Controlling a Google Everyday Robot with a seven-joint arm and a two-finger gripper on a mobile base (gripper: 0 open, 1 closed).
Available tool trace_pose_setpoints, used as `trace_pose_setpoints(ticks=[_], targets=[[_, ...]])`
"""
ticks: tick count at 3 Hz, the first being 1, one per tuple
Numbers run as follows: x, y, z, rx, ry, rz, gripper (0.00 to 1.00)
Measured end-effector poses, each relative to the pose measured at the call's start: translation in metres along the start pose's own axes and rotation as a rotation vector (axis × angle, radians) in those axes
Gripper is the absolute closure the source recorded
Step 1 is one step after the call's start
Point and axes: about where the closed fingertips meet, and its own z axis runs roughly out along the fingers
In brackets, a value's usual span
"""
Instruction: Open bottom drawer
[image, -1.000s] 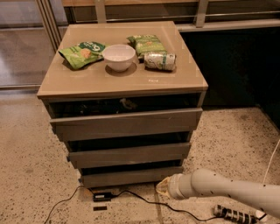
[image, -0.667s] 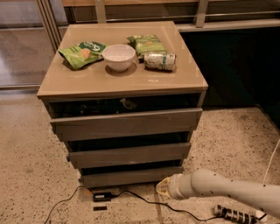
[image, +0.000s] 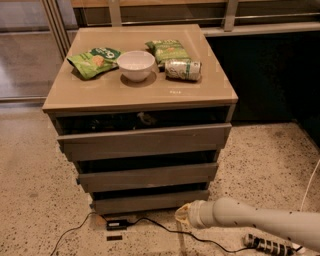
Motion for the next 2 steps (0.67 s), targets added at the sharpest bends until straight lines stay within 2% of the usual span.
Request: trace_pose_setpoints(ticks=[1,2], targets=[[0.011,-0.013,0.039,0.059,-0.027,-0.025,1.0],[0.018,-0.024,0.065,0.101,-0.046,-0.041,1.0]])
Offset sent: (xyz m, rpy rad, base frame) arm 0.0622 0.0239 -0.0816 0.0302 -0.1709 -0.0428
